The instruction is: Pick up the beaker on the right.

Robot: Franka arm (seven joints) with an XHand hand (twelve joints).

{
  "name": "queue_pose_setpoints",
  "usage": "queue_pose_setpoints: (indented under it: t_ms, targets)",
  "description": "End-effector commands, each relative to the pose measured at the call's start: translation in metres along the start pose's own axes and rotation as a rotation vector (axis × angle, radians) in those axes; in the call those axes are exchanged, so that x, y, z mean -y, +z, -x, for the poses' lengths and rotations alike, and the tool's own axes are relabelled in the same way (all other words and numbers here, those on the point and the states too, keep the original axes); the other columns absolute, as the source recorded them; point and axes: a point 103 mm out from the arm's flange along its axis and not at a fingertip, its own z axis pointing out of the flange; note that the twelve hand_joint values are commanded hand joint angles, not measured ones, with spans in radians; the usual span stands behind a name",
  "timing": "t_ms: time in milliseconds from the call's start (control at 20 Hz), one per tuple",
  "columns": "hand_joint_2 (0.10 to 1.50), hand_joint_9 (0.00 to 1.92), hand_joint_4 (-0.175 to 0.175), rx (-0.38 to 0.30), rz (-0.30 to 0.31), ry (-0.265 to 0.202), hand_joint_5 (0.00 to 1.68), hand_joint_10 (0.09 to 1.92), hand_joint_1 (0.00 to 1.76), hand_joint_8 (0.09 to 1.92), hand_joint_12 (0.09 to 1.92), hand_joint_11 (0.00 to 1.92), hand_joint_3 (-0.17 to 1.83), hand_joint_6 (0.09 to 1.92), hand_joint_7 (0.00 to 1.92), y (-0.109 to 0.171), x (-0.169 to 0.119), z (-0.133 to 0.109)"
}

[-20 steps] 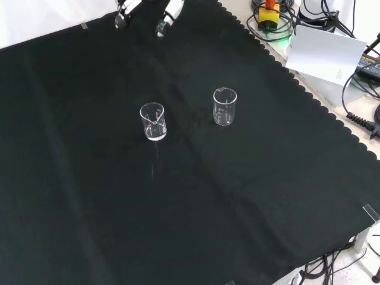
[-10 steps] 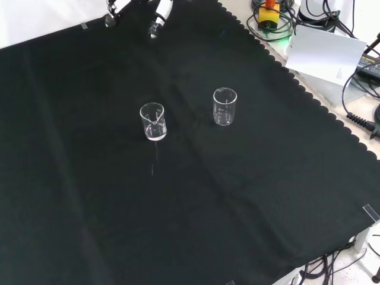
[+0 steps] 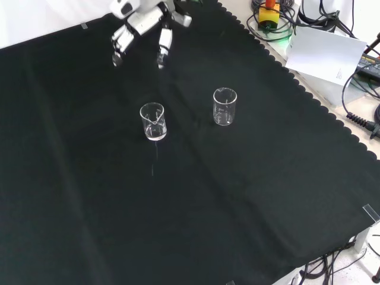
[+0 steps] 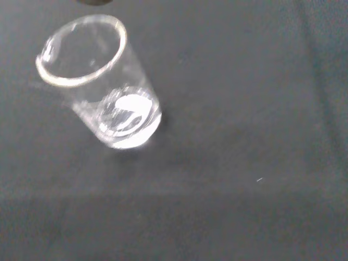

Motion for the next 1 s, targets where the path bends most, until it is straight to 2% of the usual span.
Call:
queue_pose_setpoints:
  t_ms: [50, 300, 600, 750, 1000]
  targets:
    - [0.93, 0.22, -0.012, -0.047, 0.011, -0.091, 0.27, 0.62, 0.77, 0.58, 1.35, 0.0, -0.17, 0.09, 0.07, 0.026, -0.019, -0.004]
    - [0.92, 0.23, -0.012, -0.097, -0.011, -0.16, 0.27, 0.63, 0.77, 0.59, 1.34, 0.0, -0.17, 0.09, 0.09, 0.043, -0.029, -0.005]
    - [0.9, 0.21, -0.008, -0.135, -0.034, -0.216, 0.25, 0.63, 0.78, 0.58, 1.33, 0.0, -0.17, 0.09, 0.08, 0.065, -0.042, -0.008]
    - [0.9, 0.19, -0.007, -0.167, -0.046, -0.24, 0.23, 0.62, 0.77, 0.57, 1.31, 0.0, -0.17, 0.09, 0.06, 0.074, -0.047, -0.008]
    - [0.89, 0.16, -0.005, -0.181, -0.066, -0.267, 0.2, 0.62, 0.78, 0.57, 1.26, 0.0, -0.17, 0.09, 0.04, 0.086, -0.055, -0.007]
